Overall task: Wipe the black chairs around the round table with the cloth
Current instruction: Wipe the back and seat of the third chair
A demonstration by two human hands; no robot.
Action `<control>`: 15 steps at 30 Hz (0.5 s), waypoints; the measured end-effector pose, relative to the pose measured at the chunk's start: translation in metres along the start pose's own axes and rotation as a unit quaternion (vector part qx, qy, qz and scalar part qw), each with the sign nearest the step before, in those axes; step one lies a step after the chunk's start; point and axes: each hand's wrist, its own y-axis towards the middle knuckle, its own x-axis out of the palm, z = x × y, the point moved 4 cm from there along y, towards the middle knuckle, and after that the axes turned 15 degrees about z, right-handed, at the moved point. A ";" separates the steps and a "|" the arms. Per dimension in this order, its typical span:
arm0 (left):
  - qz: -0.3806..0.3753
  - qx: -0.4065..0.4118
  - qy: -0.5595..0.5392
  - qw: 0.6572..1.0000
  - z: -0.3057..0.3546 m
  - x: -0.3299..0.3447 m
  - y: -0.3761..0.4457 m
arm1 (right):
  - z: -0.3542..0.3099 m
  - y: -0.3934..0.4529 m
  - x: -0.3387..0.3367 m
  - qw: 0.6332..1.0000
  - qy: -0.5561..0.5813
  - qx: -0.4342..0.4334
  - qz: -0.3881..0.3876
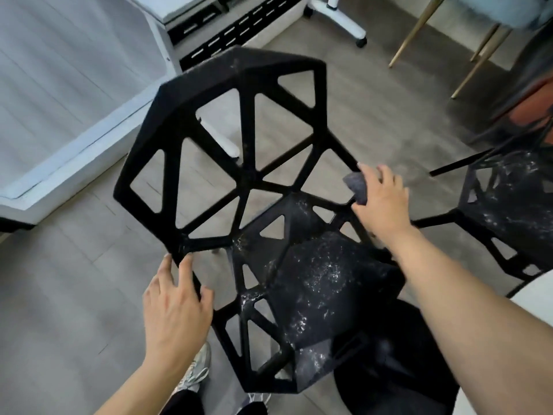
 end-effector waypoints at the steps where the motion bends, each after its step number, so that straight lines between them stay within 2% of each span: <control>1: -0.006 -0.008 0.003 1.000 -0.002 0.004 0.000 | 0.010 0.007 0.009 1.000 -0.006 0.014 -0.016; 6: -0.008 -0.028 -0.047 0.998 -0.007 0.014 0.003 | 0.041 0.025 0.049 0.984 0.038 0.124 -0.121; 15: 0.034 -0.159 -0.135 0.977 -0.003 0.021 0.018 | 0.040 0.018 0.056 0.975 0.053 0.196 -0.088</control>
